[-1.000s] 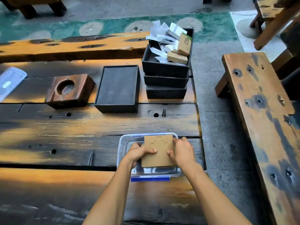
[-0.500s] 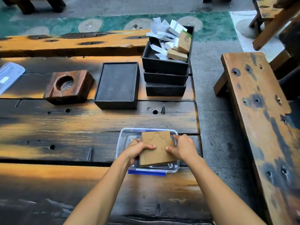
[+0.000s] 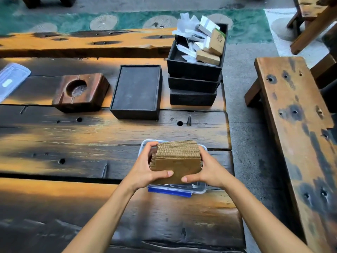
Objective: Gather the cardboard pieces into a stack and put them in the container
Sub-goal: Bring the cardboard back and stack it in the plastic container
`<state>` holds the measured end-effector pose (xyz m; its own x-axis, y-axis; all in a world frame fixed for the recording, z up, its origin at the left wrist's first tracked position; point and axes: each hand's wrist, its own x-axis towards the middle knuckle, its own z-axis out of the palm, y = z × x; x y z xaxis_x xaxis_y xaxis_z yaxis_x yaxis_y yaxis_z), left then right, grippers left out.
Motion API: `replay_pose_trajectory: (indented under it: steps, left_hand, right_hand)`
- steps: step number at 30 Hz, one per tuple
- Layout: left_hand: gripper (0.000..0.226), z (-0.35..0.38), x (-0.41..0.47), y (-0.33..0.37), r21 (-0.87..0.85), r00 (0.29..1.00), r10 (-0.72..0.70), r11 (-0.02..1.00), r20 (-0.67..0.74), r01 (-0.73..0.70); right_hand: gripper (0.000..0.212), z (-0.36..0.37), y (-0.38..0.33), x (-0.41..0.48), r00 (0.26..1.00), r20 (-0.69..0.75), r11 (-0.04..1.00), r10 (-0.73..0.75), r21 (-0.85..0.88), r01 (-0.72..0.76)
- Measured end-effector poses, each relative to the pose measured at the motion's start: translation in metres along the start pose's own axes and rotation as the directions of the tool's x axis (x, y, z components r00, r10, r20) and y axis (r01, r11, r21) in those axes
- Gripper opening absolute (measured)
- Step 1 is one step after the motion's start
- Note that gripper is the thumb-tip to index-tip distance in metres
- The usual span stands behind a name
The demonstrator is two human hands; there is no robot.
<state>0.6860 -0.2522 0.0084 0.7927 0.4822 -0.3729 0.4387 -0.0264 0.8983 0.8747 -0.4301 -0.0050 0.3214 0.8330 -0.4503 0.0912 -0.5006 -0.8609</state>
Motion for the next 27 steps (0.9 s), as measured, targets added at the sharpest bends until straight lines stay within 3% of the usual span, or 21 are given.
replay_pose_trajectory:
  steps: [6,8,12,14,20,23,27]
  left_hand:
    - [0.088,0.006,0.010,-0.008,0.204,0.981,0.172,0.961,0.085,-0.186]
    - [0.089,0.012,0.015,-0.020,0.258,0.977,0.204,0.942,0.067,-0.215]
    - [0.128,0.014,0.025,-0.054,0.359,0.993,0.100,0.926,0.067,-0.117]
    - [0.136,0.017,0.029,-0.069,0.393,0.994,0.064,0.915,0.088,-0.094]
    - [0.093,0.024,0.020,-0.074,0.347,0.988,0.130,0.933,-0.082,-0.094]
    - [0.088,0.026,0.005,-0.087,0.336,0.973,0.102,0.941,-0.207,-0.027]
    - [0.079,0.026,0.006,-0.094,0.402,0.969,0.082,0.915,-0.233,0.019]
  right_hand:
    - [0.098,0.026,0.019,0.001,0.947,-0.317,0.995,-0.055,-0.098,0.025]
    - [0.092,0.033,0.029,0.003,0.931,-0.358,0.991,-0.073,-0.134,0.026]
    - [0.135,0.043,0.036,0.014,0.973,-0.233,0.967,0.001,-0.249,-0.060]
    - [0.143,0.049,0.037,0.017,0.973,-0.224,0.961,0.049,-0.254,-0.107]
    - [0.135,0.058,0.038,0.023,0.957,-0.275,0.968,0.092,-0.199,-0.151]
    - [0.128,0.065,0.040,0.024,0.978,-0.202,0.975,0.060,-0.199,-0.101]
    - [0.124,0.066,0.041,0.029,0.990,-0.139,0.960,0.029,-0.273,-0.067]
